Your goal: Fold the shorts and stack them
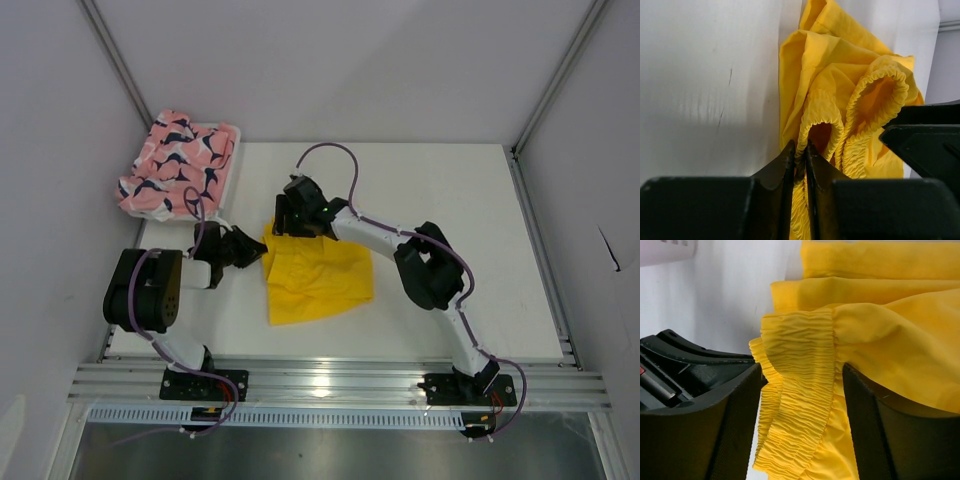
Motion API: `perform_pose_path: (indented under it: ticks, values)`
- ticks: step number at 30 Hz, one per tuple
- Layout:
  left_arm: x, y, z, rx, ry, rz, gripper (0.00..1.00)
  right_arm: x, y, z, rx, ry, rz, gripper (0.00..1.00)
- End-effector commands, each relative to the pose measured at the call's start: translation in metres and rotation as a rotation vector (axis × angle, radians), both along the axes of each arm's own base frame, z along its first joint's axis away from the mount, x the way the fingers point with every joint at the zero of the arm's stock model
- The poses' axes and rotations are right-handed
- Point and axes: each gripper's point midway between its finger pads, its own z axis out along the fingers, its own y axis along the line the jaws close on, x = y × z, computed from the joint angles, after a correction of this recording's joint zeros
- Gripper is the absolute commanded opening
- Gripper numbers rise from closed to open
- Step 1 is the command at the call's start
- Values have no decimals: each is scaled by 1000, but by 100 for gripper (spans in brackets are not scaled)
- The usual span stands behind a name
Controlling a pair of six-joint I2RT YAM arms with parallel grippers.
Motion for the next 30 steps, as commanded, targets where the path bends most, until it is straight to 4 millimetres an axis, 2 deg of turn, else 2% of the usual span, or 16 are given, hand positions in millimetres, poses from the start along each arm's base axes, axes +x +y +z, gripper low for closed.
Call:
perform_pose_path:
  ticks: [1,5,11,13,18,25,30]
  values:
    - [24,-3,20,-21,-75,-22,16,5,2,-1,-80,-43,-24,68]
    - [24,-5,14,-28,-50,-35,15,8,4,-17,-143,-42,-45,70]
    - [24,-8,9,-40,-35,-51,13,5,5,-31,-182,-9,-40,62]
    - [24,-9,8,-47,-31,-58,13,1,9,-32,-172,-3,-22,57]
    - [24,-11,9,-56,-33,-66,12,-8,25,-25,-100,11,46,45]
    - [26,-11,9,-54,-34,-66,11,-32,37,-13,-50,23,148,41]
    - [26,-11,10,-51,-36,-62,10,-49,37,-11,-61,34,183,40]
